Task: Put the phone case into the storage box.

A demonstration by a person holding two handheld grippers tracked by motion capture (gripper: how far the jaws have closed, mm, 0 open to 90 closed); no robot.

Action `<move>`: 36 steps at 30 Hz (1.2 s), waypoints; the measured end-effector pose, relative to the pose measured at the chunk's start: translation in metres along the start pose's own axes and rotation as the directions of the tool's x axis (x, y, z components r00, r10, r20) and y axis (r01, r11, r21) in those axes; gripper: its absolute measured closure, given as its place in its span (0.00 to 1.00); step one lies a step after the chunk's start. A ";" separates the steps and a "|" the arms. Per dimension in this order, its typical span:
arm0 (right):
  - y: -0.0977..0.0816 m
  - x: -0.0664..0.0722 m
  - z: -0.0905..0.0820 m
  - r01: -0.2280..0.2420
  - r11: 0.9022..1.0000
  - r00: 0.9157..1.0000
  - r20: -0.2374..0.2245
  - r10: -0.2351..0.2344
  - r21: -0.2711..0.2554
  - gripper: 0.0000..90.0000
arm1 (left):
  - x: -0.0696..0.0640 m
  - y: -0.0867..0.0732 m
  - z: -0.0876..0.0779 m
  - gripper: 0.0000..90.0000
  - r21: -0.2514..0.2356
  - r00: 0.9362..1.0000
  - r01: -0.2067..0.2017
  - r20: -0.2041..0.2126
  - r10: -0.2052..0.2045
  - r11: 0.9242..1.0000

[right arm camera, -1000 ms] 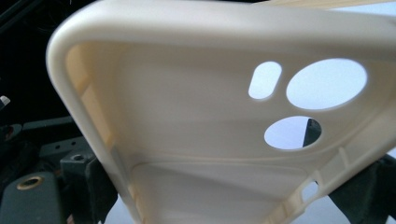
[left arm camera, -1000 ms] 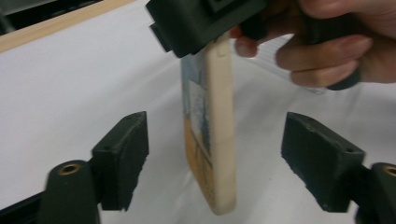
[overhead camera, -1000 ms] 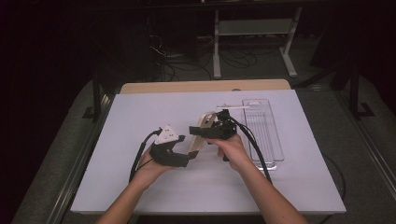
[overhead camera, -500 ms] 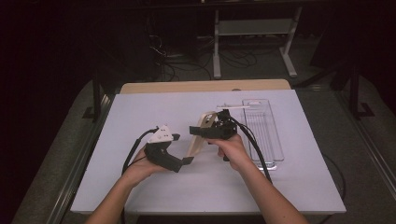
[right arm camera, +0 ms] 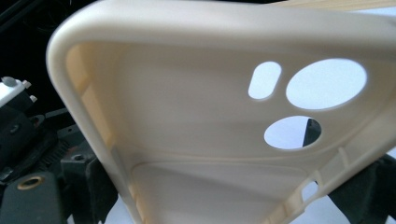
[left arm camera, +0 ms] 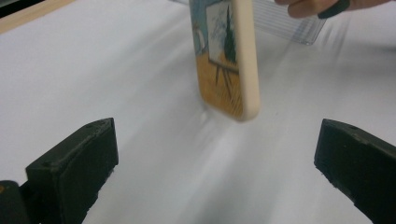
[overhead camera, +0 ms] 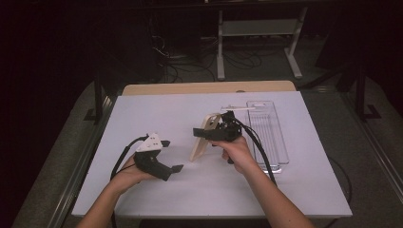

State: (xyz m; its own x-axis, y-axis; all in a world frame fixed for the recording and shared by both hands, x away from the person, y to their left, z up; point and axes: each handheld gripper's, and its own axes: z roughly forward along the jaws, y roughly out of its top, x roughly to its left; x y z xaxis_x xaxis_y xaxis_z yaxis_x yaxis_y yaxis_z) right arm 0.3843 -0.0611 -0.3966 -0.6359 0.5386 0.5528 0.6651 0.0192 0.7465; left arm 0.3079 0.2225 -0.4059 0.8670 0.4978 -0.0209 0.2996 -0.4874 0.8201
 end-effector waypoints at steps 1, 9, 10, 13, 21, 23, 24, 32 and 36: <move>0.000 0.000 0.000 -0.002 1.000 1.000 -0.002 0.002 0.000 0.11 | 0.000 -0.002 -0.002 0.00 0.002 1.000 -0.003 -0.003 0.003 1.000; 0.000 0.001 0.001 -0.001 1.000 1.000 -0.003 0.001 0.001 0.11 | -0.004 -0.016 -0.010 0.00 0.007 1.000 -0.010 -0.015 0.010 1.000; 0.000 0.000 0.001 0.005 1.000 1.000 0.001 -0.005 0.004 0.11 | -0.004 -0.017 -0.011 0.00 0.007 1.000 -0.016 -0.016 0.016 1.000; -0.001 0.000 0.001 0.008 1.000 1.000 0.003 -0.008 0.005 0.11 | -0.004 -0.020 -0.013 0.00 0.003 1.000 -0.015 -0.014 0.015 1.000; -0.001 0.001 0.001 0.001 1.000 1.000 0.001 -0.001 0.006 0.11 | -0.006 -0.029 -0.019 0.00 -0.014 1.000 0.001 -0.012 -0.001 1.000; -0.001 0.000 0.001 0.007 1.000 1.000 0.005 -0.008 0.006 0.11 | -0.008 -0.032 -0.021 0.00 -0.016 1.000 0.006 -0.013 -0.006 1.000; -0.001 0.001 0.001 0.004 1.000 1.000 0.004 -0.004 0.004 0.11 | -0.008 -0.034 -0.023 0.00 -0.015 1.000 0.008 -0.015 -0.008 1.000; -0.001 0.001 0.001 0.004 1.000 1.000 0.003 -0.004 0.005 0.11 | -0.009 -0.042 -0.032 0.00 -0.021 0.999 0.026 -0.027 -0.027 0.999; -0.001 0.001 0.001 0.003 1.000 1.000 0.004 -0.003 0.005 0.11 | -0.010 -0.047 -0.033 0.00 -0.015 0.999 0.046 -0.022 -0.046 0.999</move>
State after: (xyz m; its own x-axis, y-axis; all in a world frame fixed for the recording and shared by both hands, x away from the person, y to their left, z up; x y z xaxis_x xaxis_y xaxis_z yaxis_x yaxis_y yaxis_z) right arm 0.3839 -0.0599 -0.3971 -0.6365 0.5419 0.5487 0.6651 0.0254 0.7464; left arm 0.2718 0.2642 -0.4255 0.8432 0.5356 -0.0460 0.3330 -0.4532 0.8268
